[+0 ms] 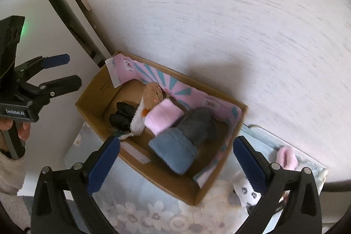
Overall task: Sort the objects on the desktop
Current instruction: 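Move both tools back toward the clear ring and red lipstick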
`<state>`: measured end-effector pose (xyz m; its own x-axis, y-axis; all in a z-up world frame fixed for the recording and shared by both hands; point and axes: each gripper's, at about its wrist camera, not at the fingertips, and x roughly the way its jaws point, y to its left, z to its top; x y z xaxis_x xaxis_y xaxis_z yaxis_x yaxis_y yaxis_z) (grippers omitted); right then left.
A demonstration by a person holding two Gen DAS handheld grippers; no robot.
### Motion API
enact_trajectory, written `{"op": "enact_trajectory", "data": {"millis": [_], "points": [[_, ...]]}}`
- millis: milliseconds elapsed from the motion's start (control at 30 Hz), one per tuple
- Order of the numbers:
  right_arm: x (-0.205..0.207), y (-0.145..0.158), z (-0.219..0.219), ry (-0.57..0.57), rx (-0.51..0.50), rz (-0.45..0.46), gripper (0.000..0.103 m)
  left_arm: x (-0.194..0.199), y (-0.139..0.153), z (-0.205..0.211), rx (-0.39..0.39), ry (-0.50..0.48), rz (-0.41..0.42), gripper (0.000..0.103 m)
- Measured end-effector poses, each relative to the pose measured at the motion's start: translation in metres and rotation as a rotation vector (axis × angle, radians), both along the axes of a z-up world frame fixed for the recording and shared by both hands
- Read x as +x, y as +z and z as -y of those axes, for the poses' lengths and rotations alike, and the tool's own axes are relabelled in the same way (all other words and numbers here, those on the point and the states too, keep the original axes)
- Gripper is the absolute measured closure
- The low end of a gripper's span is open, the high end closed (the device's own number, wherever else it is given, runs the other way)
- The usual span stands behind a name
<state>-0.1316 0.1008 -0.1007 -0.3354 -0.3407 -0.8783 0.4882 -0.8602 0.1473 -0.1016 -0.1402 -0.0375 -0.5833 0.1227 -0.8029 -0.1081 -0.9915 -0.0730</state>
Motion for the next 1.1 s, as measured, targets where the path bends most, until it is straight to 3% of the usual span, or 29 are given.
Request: {"op": "enact_trajectory", "data": {"millis": [133, 300, 633, 867, 1100], "points": [[0.010, 0.009, -0.022, -0.049, 0.080, -0.002, 0.000, 0.011, 0.012, -0.012, 0.003, -0.033, -0.032, 0.000], [0.029, 0.033, -0.062, -0.142, 0.081, -0.093, 0.000, 0.021, 0.029, -0.026, -0.012, -0.068, -0.080, 0.000], [0.058, 0.059, -0.135, -0.212, 0.096, -0.151, 0.000, 0.038, 0.045, -0.049, 0.016, -0.114, -0.080, 0.000], [0.071, 0.049, -0.172, -0.177, 0.101, -0.158, 0.000, 0.066, 0.024, -0.094, -0.015, -0.182, -0.082, 0.000], [0.073, 0.009, -0.201, -0.084, 0.130, -0.113, 0.000, 0.091, -0.032, -0.137, 0.029, -0.252, -0.013, 0.000]]}}
